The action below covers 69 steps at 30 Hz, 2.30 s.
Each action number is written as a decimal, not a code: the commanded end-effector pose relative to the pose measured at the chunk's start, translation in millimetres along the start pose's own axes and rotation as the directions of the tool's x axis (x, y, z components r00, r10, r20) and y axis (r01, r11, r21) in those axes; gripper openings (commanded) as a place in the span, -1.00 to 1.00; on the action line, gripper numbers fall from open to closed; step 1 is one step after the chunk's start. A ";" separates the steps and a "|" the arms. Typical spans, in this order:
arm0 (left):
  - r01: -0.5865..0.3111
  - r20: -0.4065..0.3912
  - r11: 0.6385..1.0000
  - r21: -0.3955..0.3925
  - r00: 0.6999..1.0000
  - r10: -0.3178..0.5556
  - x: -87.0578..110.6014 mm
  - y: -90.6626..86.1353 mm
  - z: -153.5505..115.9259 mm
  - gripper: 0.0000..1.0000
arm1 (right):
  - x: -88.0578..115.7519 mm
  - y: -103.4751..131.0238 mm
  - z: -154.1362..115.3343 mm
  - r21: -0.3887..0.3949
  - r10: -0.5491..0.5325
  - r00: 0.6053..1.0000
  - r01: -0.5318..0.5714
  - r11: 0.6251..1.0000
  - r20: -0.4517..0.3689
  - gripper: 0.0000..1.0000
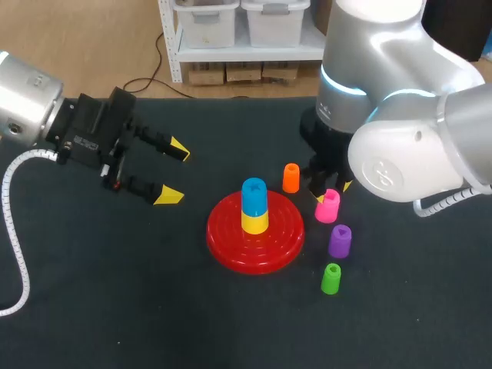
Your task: Pick up and stack the cylinders on the red base in this order: pink,purple,orange,green
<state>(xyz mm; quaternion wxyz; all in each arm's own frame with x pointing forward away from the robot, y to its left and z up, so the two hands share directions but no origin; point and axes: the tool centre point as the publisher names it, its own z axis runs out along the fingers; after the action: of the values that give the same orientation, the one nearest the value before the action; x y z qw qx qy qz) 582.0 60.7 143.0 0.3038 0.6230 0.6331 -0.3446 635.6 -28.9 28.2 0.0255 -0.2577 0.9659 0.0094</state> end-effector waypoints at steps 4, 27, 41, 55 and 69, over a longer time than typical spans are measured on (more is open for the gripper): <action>-0.003 0.003 1.000 -0.001 1.000 0.003 1.2 -0.4 -0.4 1.00 | 4.0 3.4 -2.2 0.015 -0.003 1.000 0.003 1.000 0.010 -0.10; -0.003 0.003 1.000 -0.001 1.000 0.003 1.2 -0.4 -0.4 1.00 | 9.1 7.1 0.2 0.013 0.002 1.000 -0.002 1.000 0.009 -0.13; -0.003 0.003 1.000 -0.001 1.000 0.003 1.2 -0.4 -0.4 1.00 | 9.7 8.4 1.0 0.008 0.002 1.000 -0.003 1.000 0.021 -0.33; -0.003 0.003 1.000 -0.001 1.000 0.003 1.2 -0.4 -0.4 1.00 | 7.5 8.2 -12.2 0.018 -0.002 0.999 0.001 1.000 0.039 -1.00; -0.003 0.003 1.000 -0.001 1.000 0.003 1.2 -0.4 -0.4 1.00 | -17.3 9.4 -100.1 0.043 -0.099 0.986 0.094 0.995 0.132 -1.00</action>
<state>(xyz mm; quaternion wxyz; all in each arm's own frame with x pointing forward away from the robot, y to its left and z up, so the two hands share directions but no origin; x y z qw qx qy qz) 582.0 60.6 143.1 0.3038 0.6230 0.6332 -0.3446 646.5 -11.9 109.7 0.0949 -0.3011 0.9488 0.0043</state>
